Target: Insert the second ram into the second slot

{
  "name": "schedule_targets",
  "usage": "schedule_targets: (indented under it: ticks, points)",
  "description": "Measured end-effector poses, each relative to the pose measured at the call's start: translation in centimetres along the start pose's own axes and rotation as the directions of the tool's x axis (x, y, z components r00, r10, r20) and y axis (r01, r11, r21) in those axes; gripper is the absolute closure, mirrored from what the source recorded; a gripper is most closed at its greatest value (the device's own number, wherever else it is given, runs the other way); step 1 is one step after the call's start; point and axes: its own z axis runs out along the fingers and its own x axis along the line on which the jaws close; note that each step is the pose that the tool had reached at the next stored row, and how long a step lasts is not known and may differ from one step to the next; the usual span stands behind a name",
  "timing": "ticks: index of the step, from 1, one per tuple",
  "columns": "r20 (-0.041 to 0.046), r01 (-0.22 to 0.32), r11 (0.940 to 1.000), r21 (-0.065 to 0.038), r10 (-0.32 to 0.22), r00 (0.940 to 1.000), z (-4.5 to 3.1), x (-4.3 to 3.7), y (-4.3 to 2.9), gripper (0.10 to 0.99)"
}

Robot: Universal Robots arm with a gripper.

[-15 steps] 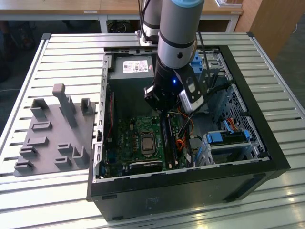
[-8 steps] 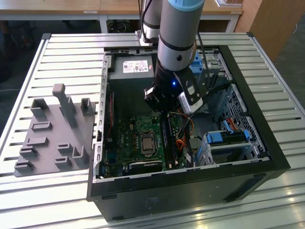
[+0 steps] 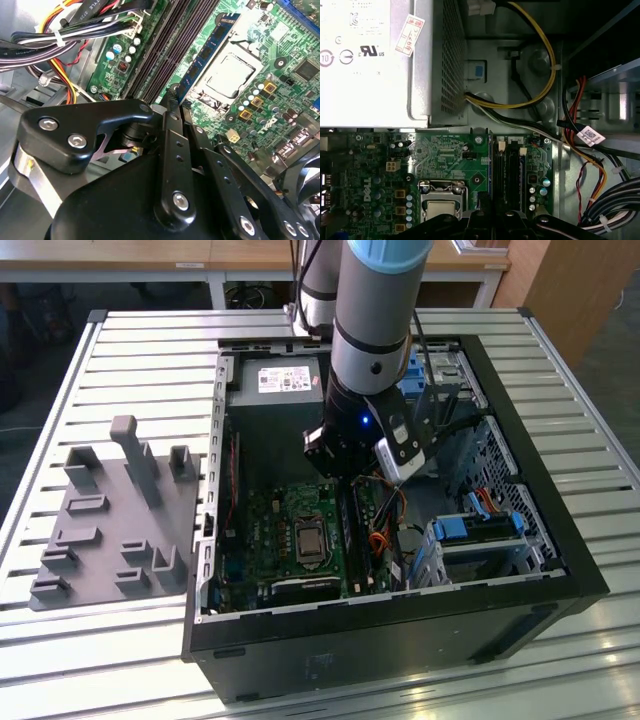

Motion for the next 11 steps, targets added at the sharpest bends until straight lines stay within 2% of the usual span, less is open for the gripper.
schedule_targets:
  ticks: [11]
  points:
    - [0.0000,0.000,1.0000,0.000,0.000,1.0000,0.74,-0.08,-0.08,0.949]
